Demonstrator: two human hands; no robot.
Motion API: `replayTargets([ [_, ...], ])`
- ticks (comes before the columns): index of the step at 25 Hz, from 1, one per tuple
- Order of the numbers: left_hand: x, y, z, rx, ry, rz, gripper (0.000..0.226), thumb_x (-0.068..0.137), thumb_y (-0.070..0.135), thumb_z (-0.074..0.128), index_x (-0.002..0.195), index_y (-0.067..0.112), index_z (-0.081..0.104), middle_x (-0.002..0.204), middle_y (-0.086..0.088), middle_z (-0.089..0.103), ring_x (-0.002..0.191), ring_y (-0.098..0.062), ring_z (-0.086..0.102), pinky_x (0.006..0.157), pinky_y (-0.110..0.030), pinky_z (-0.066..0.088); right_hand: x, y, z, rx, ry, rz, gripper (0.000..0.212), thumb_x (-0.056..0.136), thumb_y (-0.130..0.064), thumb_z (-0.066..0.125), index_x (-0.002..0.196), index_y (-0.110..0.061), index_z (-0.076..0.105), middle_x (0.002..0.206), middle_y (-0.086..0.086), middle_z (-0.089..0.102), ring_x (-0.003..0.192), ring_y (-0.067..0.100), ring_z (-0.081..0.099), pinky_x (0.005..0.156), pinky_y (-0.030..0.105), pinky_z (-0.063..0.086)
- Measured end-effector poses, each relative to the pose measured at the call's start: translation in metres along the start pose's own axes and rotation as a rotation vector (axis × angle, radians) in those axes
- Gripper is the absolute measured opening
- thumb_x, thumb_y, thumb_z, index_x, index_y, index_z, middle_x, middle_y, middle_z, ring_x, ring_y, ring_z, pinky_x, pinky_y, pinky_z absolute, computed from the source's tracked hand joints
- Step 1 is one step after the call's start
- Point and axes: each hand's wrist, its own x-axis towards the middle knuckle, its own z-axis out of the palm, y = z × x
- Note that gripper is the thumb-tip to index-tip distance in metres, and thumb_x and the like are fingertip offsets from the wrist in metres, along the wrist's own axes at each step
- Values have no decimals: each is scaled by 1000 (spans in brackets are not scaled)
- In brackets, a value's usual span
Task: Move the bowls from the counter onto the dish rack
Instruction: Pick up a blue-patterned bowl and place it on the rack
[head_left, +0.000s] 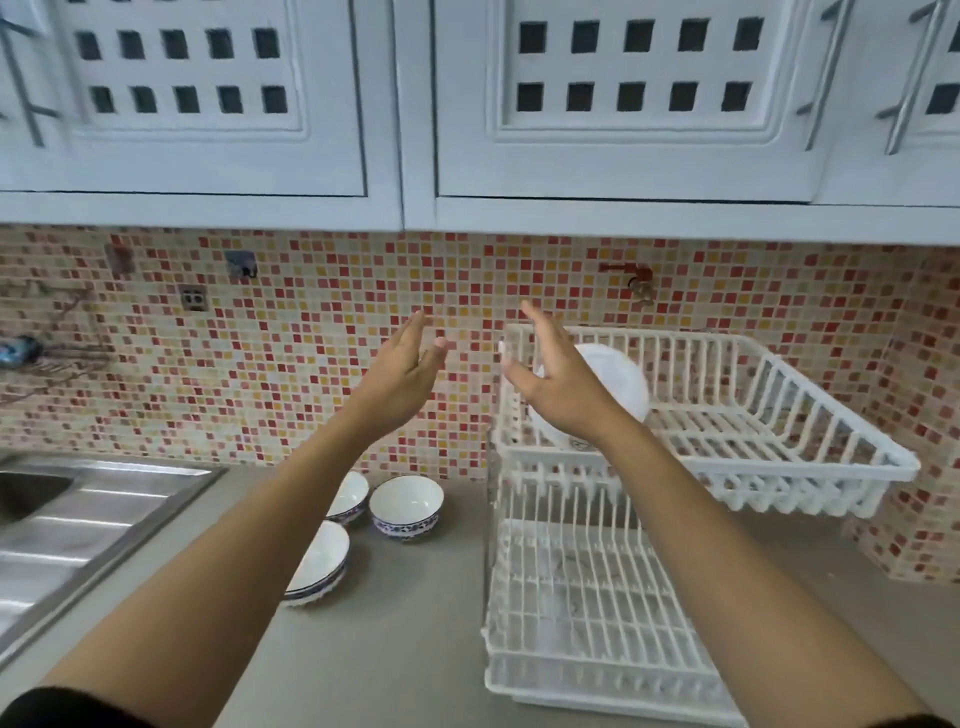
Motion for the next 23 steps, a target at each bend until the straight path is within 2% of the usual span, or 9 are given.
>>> replayTargets([
  [2,-14,-33,-23,33,8,-51,62,98,47,26,152,21,9,162,-1,9,149,-23,10,121,-43,14,4,-20,44,49,-27,-16,63,98,-34,42,151,-25,10,161,-5,5,147,12,8,113,26,12],
  [5,-40,-83,-48,70,-16,-114,62,99,46,27,152,19,10,161,-2,11,149,-23,11,119,-41,14,8,-31,113,68,-112,24,62,99,-37,39,151,-23,8,161,-5,3,147,13,7,119,35,12],
  [8,-64,-136,-58,128,-87,-203,62,99,45,28,152,16,11,161,-4,13,149,-24,12,119,-42,14,3,-18,180,42,-200,109,63,99,-36,38,151,-16,8,161,0,1,148,15,5,118,31,9],
  [10,-78,-175,-58,170,-136,-288,63,100,43,29,151,11,13,160,-8,15,148,-25,14,120,-41,13,-3,-4,222,14,-272,176,62,99,-35,39,150,-11,14,160,5,8,147,19,11,117,31,12],
  [12,-90,-213,-51,186,-184,-374,63,100,40,31,150,5,15,160,-12,17,148,-26,15,120,-39,13,-7,13,258,-17,-326,255,57,99,-33,40,146,-7,22,155,12,20,144,25,20,116,35,19],
  [15,-107,-260,-29,214,-279,-496,65,100,38,32,149,-1,15,158,-18,17,147,-30,17,119,-36,14,-8,45,302,-74,-400,394,65,98,-37,37,149,-4,14,159,14,10,148,24,8,120,37,12],
  [17,-117,-289,-12,221,-345,-570,64,101,36,33,148,-3,15,157,-21,20,145,-32,21,118,-35,17,-5,68,330,-116,-448,436,67,98,-38,37,150,-3,12,159,14,9,148,24,7,120,37,11],
  [20,-119,-327,13,207,-393,-651,60,100,32,35,145,-5,20,152,-23,28,141,-34,29,113,-35,24,7,96,370,-137,-492,529,66,98,-38,38,147,0,17,156,18,19,144,30,20,117,37,19],
  [23,-104,-357,32,185,-410,-742,60,100,32,36,143,-6,20,150,-25,30,139,-35,31,112,-37,27,25,119,402,-125,-463,631,63,97,-38,39,145,1,22,152,19,27,139,33,29,111,38,26],
])
